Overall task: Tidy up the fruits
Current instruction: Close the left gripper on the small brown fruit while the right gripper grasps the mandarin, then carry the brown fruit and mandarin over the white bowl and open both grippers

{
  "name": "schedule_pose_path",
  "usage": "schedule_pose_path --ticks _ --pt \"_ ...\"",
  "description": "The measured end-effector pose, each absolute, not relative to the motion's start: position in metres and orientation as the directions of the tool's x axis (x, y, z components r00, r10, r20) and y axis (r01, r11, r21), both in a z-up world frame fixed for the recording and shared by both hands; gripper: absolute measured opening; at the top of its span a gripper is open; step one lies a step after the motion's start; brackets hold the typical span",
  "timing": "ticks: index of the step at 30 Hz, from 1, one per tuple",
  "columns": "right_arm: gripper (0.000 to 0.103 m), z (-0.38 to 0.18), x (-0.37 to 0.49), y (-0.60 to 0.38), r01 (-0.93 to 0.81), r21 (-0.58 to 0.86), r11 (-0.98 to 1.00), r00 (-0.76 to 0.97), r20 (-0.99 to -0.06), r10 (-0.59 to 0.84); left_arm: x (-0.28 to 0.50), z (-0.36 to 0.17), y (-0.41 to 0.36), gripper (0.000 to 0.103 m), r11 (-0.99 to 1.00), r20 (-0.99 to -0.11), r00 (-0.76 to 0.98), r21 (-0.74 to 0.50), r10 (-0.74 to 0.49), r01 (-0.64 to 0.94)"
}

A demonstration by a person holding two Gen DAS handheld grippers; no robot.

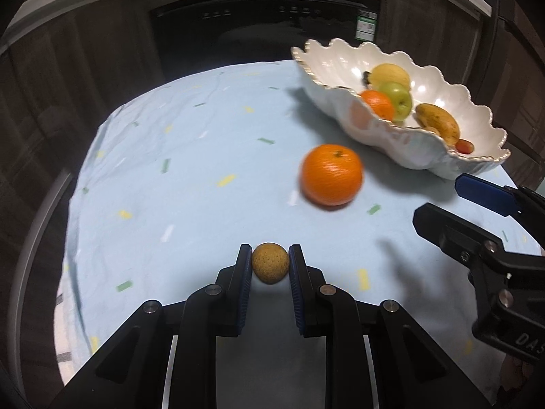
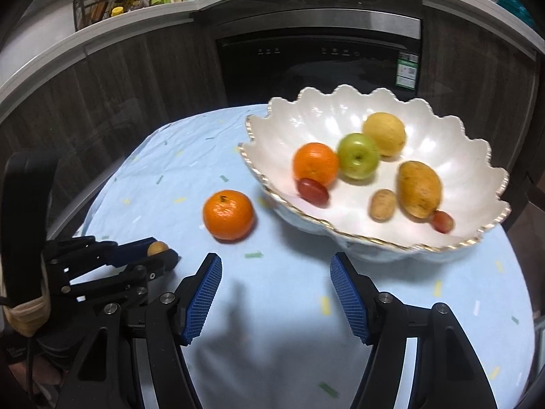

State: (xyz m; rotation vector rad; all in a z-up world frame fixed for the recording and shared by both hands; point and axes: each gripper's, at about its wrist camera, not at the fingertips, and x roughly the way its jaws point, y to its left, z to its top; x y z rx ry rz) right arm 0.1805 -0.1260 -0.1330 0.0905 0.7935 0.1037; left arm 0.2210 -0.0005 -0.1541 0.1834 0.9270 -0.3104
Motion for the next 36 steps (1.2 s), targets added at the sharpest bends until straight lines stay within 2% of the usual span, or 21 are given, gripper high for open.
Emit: schedule_pose_path --ticks 16,18,23,36 --pt "0.066 -0.152 0.238 -0.081 -0.053 0.119 0.992 0.665 -0.737 0.124 0.243 -0.153 0.052 0.022 0.975 -0.797 0.586 -0.013 -0.144 0.222" --pt "0.065 -0.155 0.242 -0.078 -0.048 0.115 0.992 0.653 -0.748 0.118 0.246 -0.154 0.053 0.022 0.976 -0.796 0.587 -0.018 -0.146 0.218" --pt "0.05 -0.16 0.248 -0.077 -0.032 0.122 0.992 0.63 -0.768 0.115 0.249 -0.155 0.056 0.022 0.977 -0.796 0.587 -0.029 -0.15 0.21" --pt "0.047 -0.149 0.238 -0.074 -0.057 0.112 0.992 0.644 -0.755 0.123 0.241 -0.145 0.057 0.022 0.98 -0.791 0.595 -0.024 -0.14 0.199"
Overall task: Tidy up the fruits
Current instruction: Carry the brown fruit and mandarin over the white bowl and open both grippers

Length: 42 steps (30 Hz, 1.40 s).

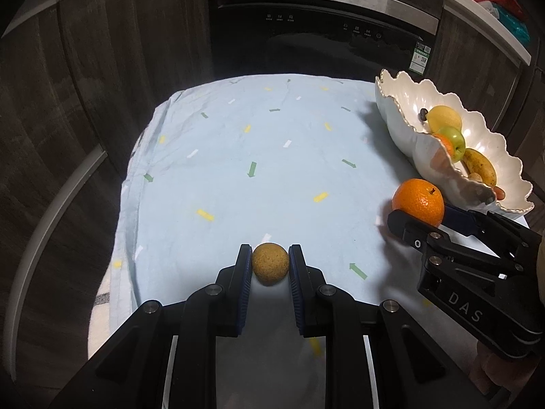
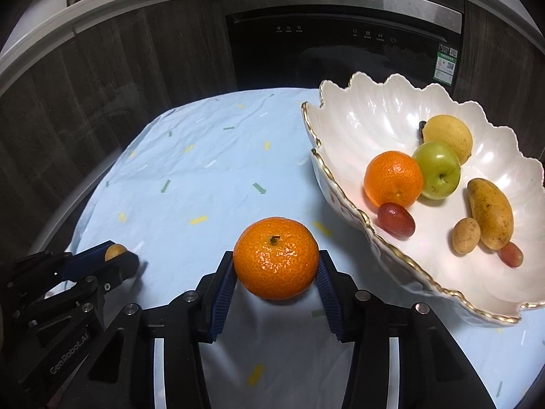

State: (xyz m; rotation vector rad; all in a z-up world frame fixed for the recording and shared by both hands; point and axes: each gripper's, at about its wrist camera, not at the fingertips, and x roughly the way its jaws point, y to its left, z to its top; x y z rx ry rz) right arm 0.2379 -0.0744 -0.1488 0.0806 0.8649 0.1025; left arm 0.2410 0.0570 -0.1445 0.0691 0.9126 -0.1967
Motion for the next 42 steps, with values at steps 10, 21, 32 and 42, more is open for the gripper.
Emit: schedule_pose_path --ticks 10,21,32,42 --pt "0.047 -0.121 0.215 -0.08 -0.077 0.121 0.99 0.672 -0.727 0.141 0.222 -0.114 0.051 0.022 0.98 -0.764 0.631 -0.006 -0.132 0.198" --pt "0.047 -0.09 0.189 -0.1 -0.072 0.134 0.988 0.712 -0.687 0.145 0.198 -0.078 0.03 0.022 0.974 -0.729 0.669 0.016 -0.142 0.225" --pt "0.047 -0.065 0.165 -0.142 -0.028 0.145 0.989 0.743 -0.659 0.117 0.185 -0.053 -0.011 0.022 0.959 -0.704 0.688 0.034 -0.177 0.282" --pt "0.047 -0.05 0.152 -0.192 0.029 0.13 0.991 0.767 -0.639 0.061 0.186 -0.039 -0.062 0.022 0.933 -0.696 0.68 0.041 -0.23 0.357"
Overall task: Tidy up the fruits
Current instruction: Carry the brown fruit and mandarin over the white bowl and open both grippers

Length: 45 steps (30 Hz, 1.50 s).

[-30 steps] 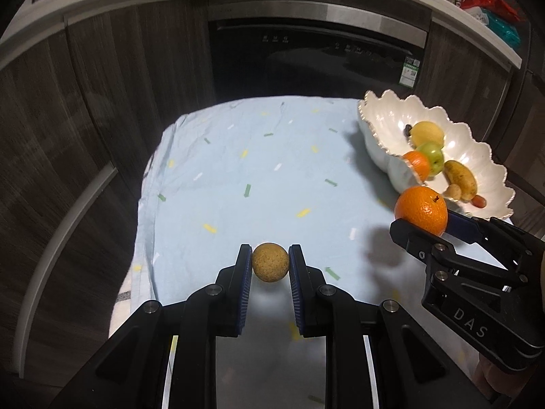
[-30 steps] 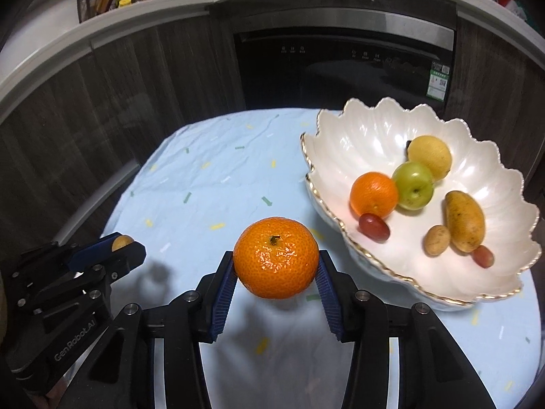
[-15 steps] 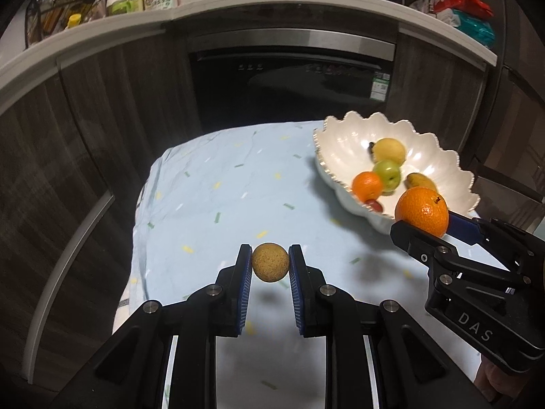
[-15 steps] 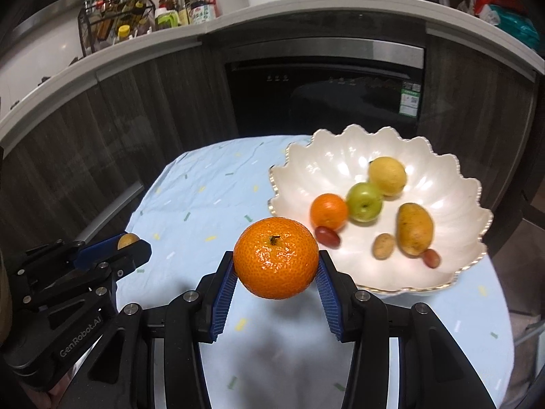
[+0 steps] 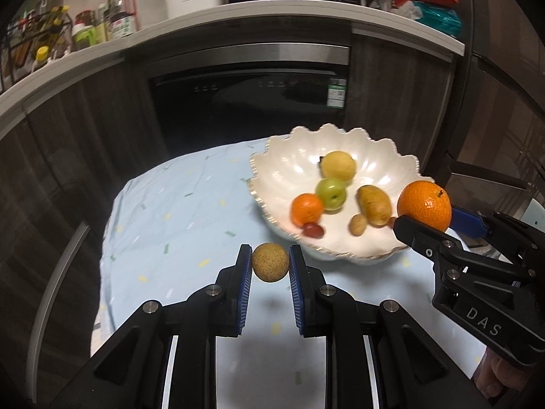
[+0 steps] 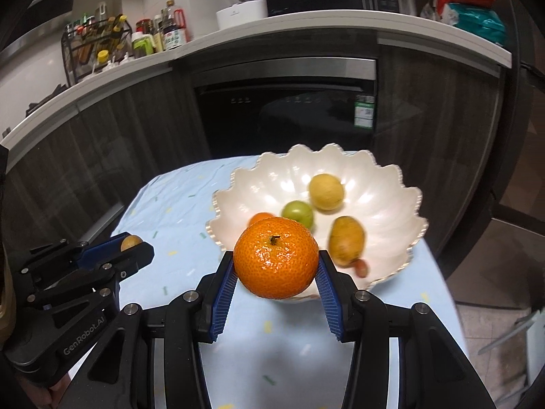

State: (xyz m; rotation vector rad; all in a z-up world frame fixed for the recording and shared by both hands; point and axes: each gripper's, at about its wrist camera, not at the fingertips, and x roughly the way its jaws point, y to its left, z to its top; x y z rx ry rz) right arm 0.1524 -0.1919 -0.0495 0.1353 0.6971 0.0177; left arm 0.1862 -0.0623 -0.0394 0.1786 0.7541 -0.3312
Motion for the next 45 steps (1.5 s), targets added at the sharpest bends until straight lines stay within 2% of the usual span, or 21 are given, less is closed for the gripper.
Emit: schedule_pose_path --ticks 20,45 --pt "0.047 -0.035 0.168 -0.264 0.108 0.115 0.987 0.779 -0.627 -0.012 0.212 -0.028 -0.129 0.022 0.897 -0.701 0.656 0.054 -0.279 0.439" --pt "0.047 -0.056 0.235 -0.293 0.177 0.128 0.976 0.744 -0.667 -0.047 0.3 -0.039 -0.146 0.022 0.906 -0.707 0.658 0.057 -0.26 0.42"
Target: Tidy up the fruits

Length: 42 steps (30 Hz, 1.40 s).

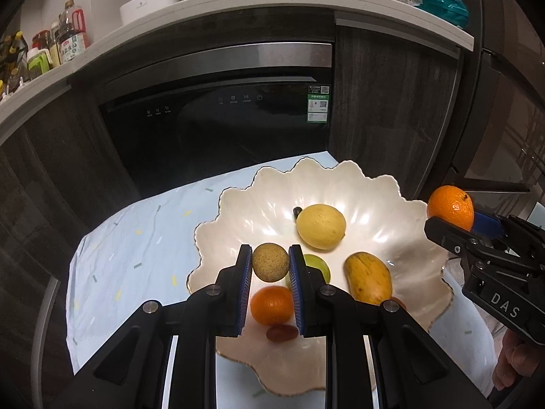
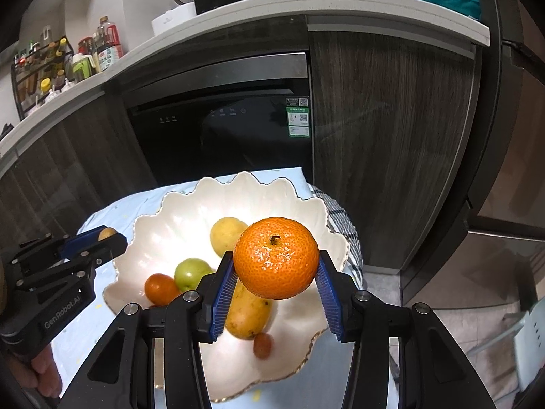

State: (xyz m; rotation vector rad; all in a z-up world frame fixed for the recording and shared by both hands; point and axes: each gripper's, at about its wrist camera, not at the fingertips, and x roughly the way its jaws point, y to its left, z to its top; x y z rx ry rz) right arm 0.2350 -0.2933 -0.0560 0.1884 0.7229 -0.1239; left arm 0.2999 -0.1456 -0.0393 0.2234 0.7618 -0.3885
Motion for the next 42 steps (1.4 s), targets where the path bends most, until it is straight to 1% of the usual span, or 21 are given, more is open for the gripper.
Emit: schedule_pose_path --ticks 17,18,20,22,25,26,27,28,29,30,33,37,39,42 --pt "0.047 -0.084 0.267 -0.302 0.228 0.125 0.966 0.691 -0.719 -0.071 0.339 -0.065 -0.149 0.023 0.915 -0.73 0.638 0.042 -0.247 0.402" --pt "0.047 -0.086 0.268 -0.303 0.231 0.124 0.965 0.688 -0.722 -0.072 0.34 -0.066 -0.149 0.024 0.915 -0.731 0.637 0.042 -0.245 0.401" --pt "0.047 -0.088 0.269 -0.305 0.238 0.124 0.963 0.683 -0.727 -0.075 0.341 -0.068 -0.15 0.03 0.916 -0.731 0.639 0.046 -0.241 0.398" --pt "0.048 -0.089 0.27 -0.305 0.245 0.124 0.962 0.676 -0.732 -0.078 0.341 -0.068 -0.15 0.04 0.918 -0.728 0.643 0.049 -0.236 0.392" --pt "0.049 -0.089 0.27 -0.306 0.251 0.121 0.961 0.672 -0.736 -0.083 0.34 -0.067 -0.15 0.048 0.919 -0.723 0.651 0.058 -0.231 0.39" --pt "0.051 -0.089 0.269 -0.306 0.25 0.119 0.961 0.671 -0.736 -0.084 0.34 -0.066 -0.15 0.049 0.919 -0.72 0.655 0.063 -0.227 0.389" --pt "0.058 -0.087 0.268 -0.306 0.252 0.119 0.961 0.676 -0.732 -0.087 0.339 -0.065 -0.15 0.05 0.92 -0.719 0.658 0.066 -0.226 0.387" --pt "0.061 -0.085 0.266 -0.305 0.254 0.116 0.96 0.682 -0.726 -0.093 0.338 -0.064 -0.15 0.053 0.92 -0.717 0.66 0.067 -0.225 0.386" --pt "0.067 -0.082 0.265 -0.304 0.257 0.111 0.96 0.689 -0.718 -0.101 0.338 -0.063 -0.149 0.055 0.92 -0.715 0.661 0.066 -0.226 0.386" --pt "0.07 -0.081 0.263 -0.304 0.258 0.109 0.96 0.693 -0.713 -0.106 0.336 -0.061 -0.148 0.058 0.921 -0.712 0.665 0.066 -0.226 0.384" --pt "0.07 -0.074 0.259 -0.303 0.255 0.11 0.961 0.706 -0.7 -0.107 0.332 -0.056 -0.146 0.061 0.923 -0.706 0.673 0.071 -0.221 0.378" --pt "0.072 -0.065 0.252 -0.299 0.25 0.114 0.961 0.717 -0.689 -0.105 0.325 -0.046 -0.141 0.071 0.929 -0.692 0.69 0.074 -0.214 0.362" --pt "0.074 -0.061 0.247 -0.297 0.249 0.116 0.961 0.724 -0.682 -0.106 0.32 -0.041 -0.139 0.071 0.931 -0.686 0.697 0.078 -0.21 0.357" --pt "0.074 -0.054 0.24 -0.293 0.245 0.119 0.962 0.733 -0.672 -0.104 0.312 -0.034 -0.136 0.071 0.933 -0.678 0.705 0.082 -0.206 0.351"
